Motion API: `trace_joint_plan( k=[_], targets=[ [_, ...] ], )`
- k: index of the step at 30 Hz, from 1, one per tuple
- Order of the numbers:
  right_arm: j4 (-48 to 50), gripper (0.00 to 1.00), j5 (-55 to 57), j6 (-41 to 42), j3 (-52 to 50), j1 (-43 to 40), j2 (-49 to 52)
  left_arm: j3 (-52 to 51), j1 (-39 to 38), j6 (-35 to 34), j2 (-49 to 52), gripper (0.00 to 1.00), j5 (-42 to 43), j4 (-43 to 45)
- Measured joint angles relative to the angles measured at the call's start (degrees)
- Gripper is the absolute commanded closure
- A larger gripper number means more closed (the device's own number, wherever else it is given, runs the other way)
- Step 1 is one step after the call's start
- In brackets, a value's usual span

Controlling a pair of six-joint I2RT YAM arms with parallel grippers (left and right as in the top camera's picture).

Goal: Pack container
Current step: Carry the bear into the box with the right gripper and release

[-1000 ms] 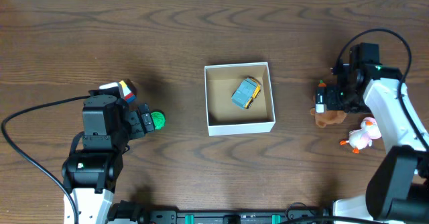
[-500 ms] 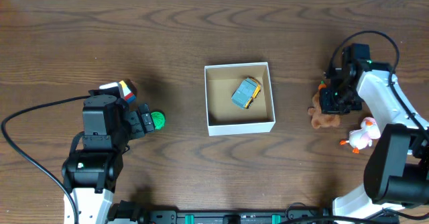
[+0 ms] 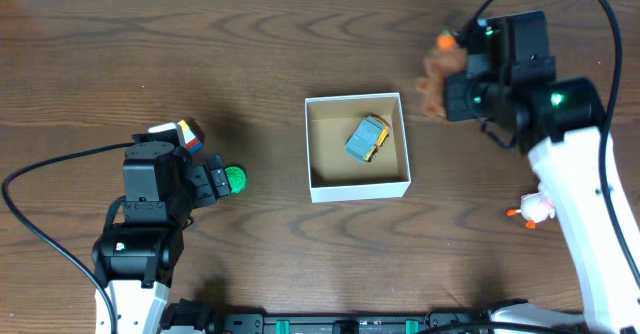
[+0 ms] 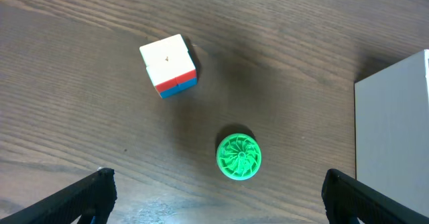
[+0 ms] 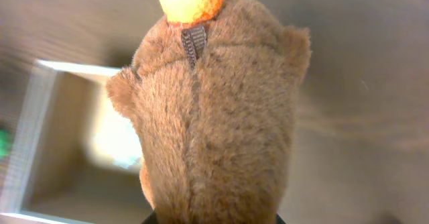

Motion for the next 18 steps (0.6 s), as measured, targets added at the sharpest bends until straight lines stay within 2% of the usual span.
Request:
trace_joint_plan(
  k=[5, 12, 18],
  targets=[
    [4.44, 0.99, 0.15, 11.13, -0.26, 9.53, 0.07, 0.0, 0.0, 0.0, 0.0, 0.02, 0.02, 0.0],
    [8.15, 0.99, 2.84, 29.09, -2.27, 19.5, 6.05, 0.0, 0.0, 0.0, 0.0, 0.02, 0.02, -0.02],
    [12.37, 0.99, 3.82, 35.76, -2.32, 23.32, 12.85, 0.0, 0.0, 0.0, 0.0, 0.02, 0.02, 0.0]
  ],
)
